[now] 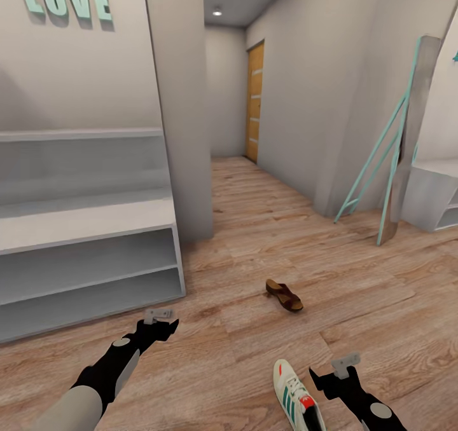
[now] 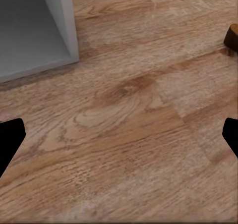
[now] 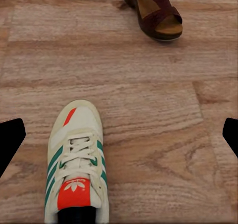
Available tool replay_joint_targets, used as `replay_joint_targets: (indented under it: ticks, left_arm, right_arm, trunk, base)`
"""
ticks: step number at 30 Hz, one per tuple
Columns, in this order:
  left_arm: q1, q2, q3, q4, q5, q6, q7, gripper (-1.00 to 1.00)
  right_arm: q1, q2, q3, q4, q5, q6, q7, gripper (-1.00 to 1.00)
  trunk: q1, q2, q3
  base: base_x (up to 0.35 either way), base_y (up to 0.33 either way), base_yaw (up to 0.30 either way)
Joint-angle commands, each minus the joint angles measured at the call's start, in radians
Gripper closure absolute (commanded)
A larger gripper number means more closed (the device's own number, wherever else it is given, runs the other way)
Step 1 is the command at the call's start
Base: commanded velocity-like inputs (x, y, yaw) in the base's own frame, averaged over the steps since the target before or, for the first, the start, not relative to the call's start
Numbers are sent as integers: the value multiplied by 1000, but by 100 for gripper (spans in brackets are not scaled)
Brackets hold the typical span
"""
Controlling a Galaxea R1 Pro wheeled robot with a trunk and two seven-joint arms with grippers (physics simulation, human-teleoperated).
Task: Pick up the two gym shoes and the two sandals from the corridor floor and place them onto the hallstand (shoe rack) in the corridor, making sure they are on the rack and not on the floor. Arrange them so the two gym shoes are next to each other and the two sandals are next to each other.
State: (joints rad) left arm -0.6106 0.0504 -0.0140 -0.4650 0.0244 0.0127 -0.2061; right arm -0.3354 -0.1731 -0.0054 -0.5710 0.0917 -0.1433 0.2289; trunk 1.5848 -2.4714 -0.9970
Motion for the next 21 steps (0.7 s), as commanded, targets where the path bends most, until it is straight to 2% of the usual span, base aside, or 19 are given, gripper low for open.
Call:
replay_joint_targets:
  ticks: [1,4,14,21]
  left_arm:
    - [-1,0,-1,0,2,1,-3,-100]
    - [-1,1,-1,0,2,1,-3,-100]
    - [-9,-3,3,-13,3,5,-8,-100]
    - [-24,-11,3,-58,4,12,-47,-100]
  right_arm:
    - [-1,0,-1,0,10,-4,1,-100]
    - [-1,0,-1,0,10,-4,1,-100]
    - [-1,0,0,0,10,-4,1,-100]
    - [-1,0,0,0,10,-4,1,-100]
  trunk:
    - [4,-8,-6]
    - [15,-29,-20]
    - [20,-31,-74]
    - [23,-33,-113]
  base:
    - [0,0,0]
    - [0,0,0]
    - [0,0,0]
    - [0,0,0]
